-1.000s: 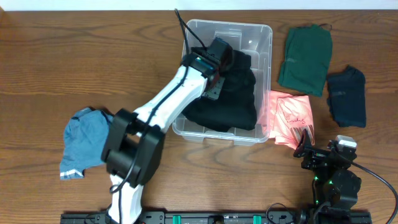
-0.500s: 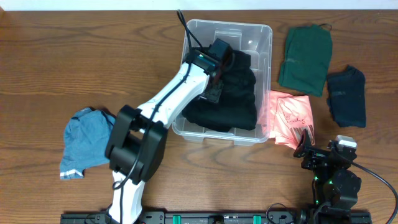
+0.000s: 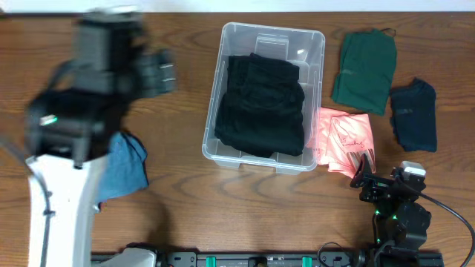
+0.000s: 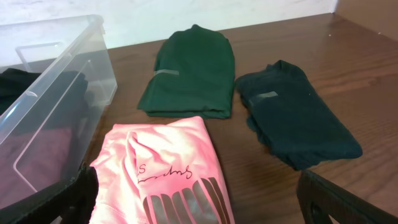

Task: Pack container
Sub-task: 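Withdraw the left gripper back toward the light-blue shirt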

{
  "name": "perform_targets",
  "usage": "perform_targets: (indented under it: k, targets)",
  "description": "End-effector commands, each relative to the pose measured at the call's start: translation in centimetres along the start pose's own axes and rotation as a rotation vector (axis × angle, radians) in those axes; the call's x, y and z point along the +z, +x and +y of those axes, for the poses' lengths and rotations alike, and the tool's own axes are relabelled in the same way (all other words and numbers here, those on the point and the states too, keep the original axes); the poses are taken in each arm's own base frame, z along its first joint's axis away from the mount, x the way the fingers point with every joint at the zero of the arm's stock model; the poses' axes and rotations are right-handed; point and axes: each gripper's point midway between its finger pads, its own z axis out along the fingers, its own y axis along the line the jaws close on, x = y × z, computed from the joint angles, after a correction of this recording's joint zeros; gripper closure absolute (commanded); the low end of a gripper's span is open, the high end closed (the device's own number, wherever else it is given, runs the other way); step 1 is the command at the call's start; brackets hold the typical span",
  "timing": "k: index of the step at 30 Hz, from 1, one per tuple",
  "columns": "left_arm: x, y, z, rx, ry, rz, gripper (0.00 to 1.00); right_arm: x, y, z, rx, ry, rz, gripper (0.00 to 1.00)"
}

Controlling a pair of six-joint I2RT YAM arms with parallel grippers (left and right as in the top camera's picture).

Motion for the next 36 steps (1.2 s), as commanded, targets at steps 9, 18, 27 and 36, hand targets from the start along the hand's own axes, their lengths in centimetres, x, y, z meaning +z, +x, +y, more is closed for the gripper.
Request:
perform_targets:
  k: [9,18,27,36]
  targets:
    - [4.3,8.4,12.9,-0.351,-0.110,0.406,0.02,0.0,0.1,0.2,0.008,-0.008,0.002,0.01]
    - [8.1,15.3,21.1,-0.694,-0.149,0.597,0.02,0.0,0.1,0.2,0.008,-0.008,0.002,0.01]
    - [12.5,23.7,22.7,-0.901,-0.038,0.805,0.02,0.0,0.1,0.2,0.008,-0.007,0.002,0.01]
    - [16.5,27.3,21.5,-0.914,0.115,0.705,0.02,0.0,0.1,0.2,0.008,-0.008,0.002,0.01]
